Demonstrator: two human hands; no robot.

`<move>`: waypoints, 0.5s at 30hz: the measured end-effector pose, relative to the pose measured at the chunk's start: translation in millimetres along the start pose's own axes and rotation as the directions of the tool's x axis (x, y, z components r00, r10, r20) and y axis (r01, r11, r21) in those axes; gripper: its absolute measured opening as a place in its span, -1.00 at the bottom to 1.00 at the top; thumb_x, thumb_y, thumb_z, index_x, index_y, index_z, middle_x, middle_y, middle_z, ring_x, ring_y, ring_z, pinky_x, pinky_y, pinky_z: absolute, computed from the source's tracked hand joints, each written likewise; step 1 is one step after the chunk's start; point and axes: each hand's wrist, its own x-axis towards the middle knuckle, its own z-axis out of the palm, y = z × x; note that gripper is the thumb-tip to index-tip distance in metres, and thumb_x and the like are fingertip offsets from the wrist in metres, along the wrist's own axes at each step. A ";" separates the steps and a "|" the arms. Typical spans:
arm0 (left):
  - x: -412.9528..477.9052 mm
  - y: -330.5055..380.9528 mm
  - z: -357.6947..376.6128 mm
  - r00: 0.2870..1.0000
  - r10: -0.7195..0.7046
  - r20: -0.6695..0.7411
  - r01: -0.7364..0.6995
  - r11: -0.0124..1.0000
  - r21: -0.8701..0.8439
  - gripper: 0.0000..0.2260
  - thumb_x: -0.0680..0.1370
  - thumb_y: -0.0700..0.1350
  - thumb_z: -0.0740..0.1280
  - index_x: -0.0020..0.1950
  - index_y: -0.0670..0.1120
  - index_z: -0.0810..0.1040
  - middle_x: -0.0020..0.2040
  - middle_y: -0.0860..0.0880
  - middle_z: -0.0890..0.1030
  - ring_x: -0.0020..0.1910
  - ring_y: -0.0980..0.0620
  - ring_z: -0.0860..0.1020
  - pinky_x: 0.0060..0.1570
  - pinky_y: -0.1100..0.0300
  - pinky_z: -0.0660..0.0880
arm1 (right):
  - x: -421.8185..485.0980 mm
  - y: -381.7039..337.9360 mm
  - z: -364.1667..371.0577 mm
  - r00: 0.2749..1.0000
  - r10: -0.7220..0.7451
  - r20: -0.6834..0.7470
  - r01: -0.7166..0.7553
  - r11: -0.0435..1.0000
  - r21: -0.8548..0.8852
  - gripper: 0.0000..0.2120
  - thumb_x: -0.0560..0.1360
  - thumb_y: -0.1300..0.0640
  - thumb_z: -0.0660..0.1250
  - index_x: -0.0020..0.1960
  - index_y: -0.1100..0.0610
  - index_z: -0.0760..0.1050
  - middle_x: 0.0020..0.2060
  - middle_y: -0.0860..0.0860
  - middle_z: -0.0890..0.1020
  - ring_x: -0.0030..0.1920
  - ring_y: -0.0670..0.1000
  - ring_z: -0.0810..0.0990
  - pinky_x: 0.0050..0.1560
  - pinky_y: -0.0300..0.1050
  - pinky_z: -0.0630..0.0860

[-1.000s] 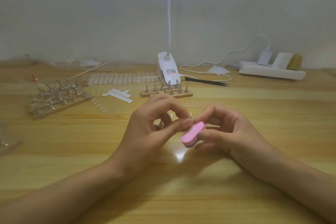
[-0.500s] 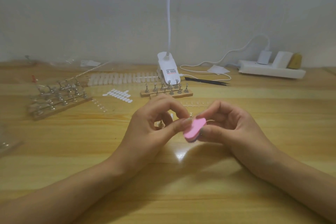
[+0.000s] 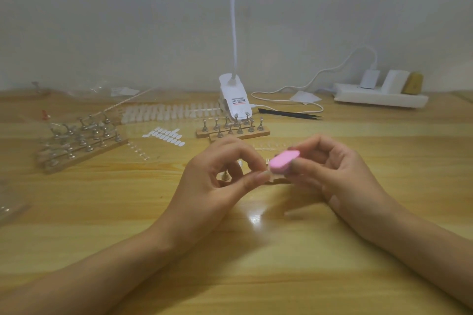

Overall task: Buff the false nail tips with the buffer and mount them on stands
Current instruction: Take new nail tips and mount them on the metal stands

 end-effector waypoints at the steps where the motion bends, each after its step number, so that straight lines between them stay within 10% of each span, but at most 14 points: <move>1: 0.0 -0.5 -0.1 1.000 0.001 -0.002 -0.001 1.000 0.000 -0.88 0.45 0.05 0.45 -0.18 0.02 0.61 -0.11 0.09 0.56 -0.26 0.03 0.48 -0.28 0.22 0.43 | 0.0 -0.2 -0.4 1.000 0.010 -0.007 -0.010 1.000 0.014 -0.75 0.24 0.16 0.58 -0.13 0.09 0.61 -0.08 0.17 0.73 -0.11 0.11 0.74 -0.16 -0.16 0.65; 15: -1.2 -0.8 1.1 0.999 -0.026 0.028 0.026 1.000 -0.004 -0.86 0.44 0.04 0.43 -0.17 -0.02 0.61 -0.10 0.08 0.56 -0.23 0.03 0.48 -0.21 0.27 0.45 | 1.3 0.4 -1.4 0.999 0.030 0.032 -0.032 0.997 0.072 -0.80 0.26 0.18 0.57 -0.14 0.07 0.66 -0.12 0.21 0.73 -0.14 0.14 0.74 -0.10 -0.12 0.65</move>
